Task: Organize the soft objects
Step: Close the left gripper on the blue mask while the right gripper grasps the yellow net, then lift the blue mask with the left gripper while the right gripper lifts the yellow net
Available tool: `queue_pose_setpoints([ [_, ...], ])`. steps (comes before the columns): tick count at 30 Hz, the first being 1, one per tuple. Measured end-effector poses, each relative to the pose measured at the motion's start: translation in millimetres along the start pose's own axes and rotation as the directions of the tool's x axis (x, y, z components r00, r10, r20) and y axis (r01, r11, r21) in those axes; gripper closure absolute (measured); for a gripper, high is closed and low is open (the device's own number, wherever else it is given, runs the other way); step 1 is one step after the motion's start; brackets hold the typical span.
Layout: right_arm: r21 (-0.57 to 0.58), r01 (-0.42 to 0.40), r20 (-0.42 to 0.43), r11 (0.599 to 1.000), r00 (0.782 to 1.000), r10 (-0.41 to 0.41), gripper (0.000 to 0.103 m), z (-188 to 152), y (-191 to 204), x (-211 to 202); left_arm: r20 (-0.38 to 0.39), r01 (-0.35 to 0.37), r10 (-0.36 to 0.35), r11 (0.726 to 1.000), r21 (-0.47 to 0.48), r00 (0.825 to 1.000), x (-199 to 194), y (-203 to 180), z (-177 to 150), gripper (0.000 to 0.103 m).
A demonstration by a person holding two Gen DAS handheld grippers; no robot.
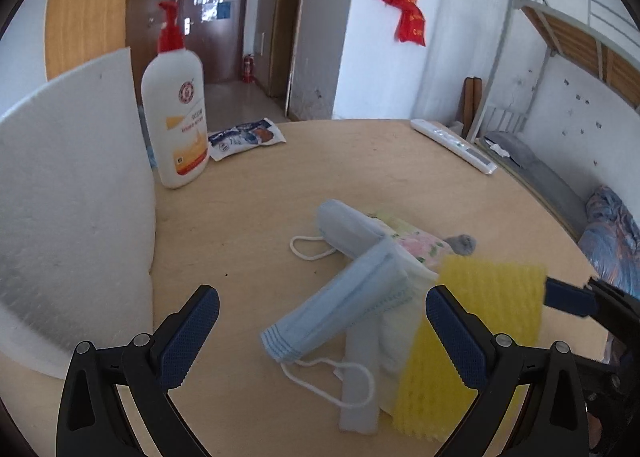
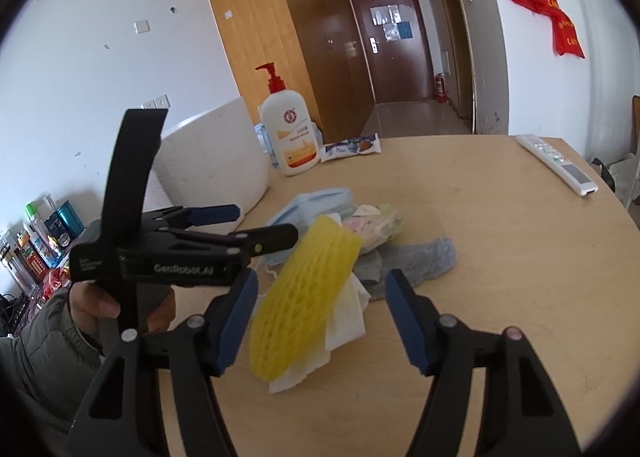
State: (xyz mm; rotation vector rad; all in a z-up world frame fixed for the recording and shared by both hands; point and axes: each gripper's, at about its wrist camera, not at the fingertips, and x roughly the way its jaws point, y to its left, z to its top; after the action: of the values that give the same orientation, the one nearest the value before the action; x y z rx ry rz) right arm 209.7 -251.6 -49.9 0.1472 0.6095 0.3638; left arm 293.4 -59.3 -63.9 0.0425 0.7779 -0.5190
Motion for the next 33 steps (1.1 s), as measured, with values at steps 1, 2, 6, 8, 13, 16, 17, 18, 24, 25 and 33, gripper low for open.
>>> queue_pose_setpoints([
  [1, 0.003, -0.004, 0.0, 1.0, 1.0, 0.004, 0.033, 0, -1, 0, -0.002, 0.013, -0.013, 1.0, -0.006, 1.0, 1, 2, 1, 0.0],
  [2, 0.003, -0.01, 0.0, 1.0, 1.0, 0.01, 0.033, 0, -2, 0, -0.002, 0.026, -0.027, 1.0, -0.011, 1.0, 3, 3, 2, 0.0],
  [6, -0.005, -0.013, 0.006, 1.0, 1.0, 0.014, 0.033, 2, -2, -3, -0.023, 0.064, -0.065, 0.997, -0.049, 0.998, 14, 13, -1, 0.006],
  [8, -0.014, -0.005, 0.005, 1.0, 1.0, 0.005, 0.033, 3, -1, -2, -0.057, 0.076, -0.079, 0.996, -0.047, 0.995, 19, 12, -2, 0.014],
  [13, -0.017, 0.0, -0.005, 1.0, 1.0, 0.0, 0.033, 3, -4, 1, -0.089, 0.065, -0.067, 0.998, -0.022, 0.994, 29, 10, -5, 0.029],
  [16, -0.015, 0.003, -0.014, 1.0, 1.0, -0.003, 0.033, 1, -7, 4, -0.084, 0.059, -0.06, 0.998, -0.016, 0.995, 28, 9, -6, 0.04],
  [17, -0.012, 0.003, -0.02, 1.0, 1.0, -0.003, 0.032, 0, -7, 5, -0.084, 0.053, -0.053, 0.999, -0.008, 0.995, 28, 8, -6, 0.043],
  [18, -0.01, 0.002, -0.023, 1.0, 1.0, -0.002, 0.033, 0, -8, 7, -0.089, 0.044, -0.043, 0.999, 0.003, 0.995, 29, 7, -7, 0.053],
  [24, -0.012, -0.01, -0.018, 1.0, 1.0, 0.01, 0.033, 3, -7, 10, -0.099, 0.029, -0.03, 0.999, -0.016, 0.995, 28, 13, -9, 0.088],
  [25, -0.013, -0.006, -0.017, 1.0, 1.0, 0.005, 0.033, 4, -7, 11, -0.093, 0.034, -0.036, 0.999, -0.023, 0.995, 28, 15, -9, 0.092],
  [33, -0.007, 0.013, -0.031, 1.0, 0.999, -0.013, 0.032, 7, -5, 16, -0.052, 0.056, -0.056, 0.998, -0.012, 0.997, 15, 11, -8, 0.094],
])
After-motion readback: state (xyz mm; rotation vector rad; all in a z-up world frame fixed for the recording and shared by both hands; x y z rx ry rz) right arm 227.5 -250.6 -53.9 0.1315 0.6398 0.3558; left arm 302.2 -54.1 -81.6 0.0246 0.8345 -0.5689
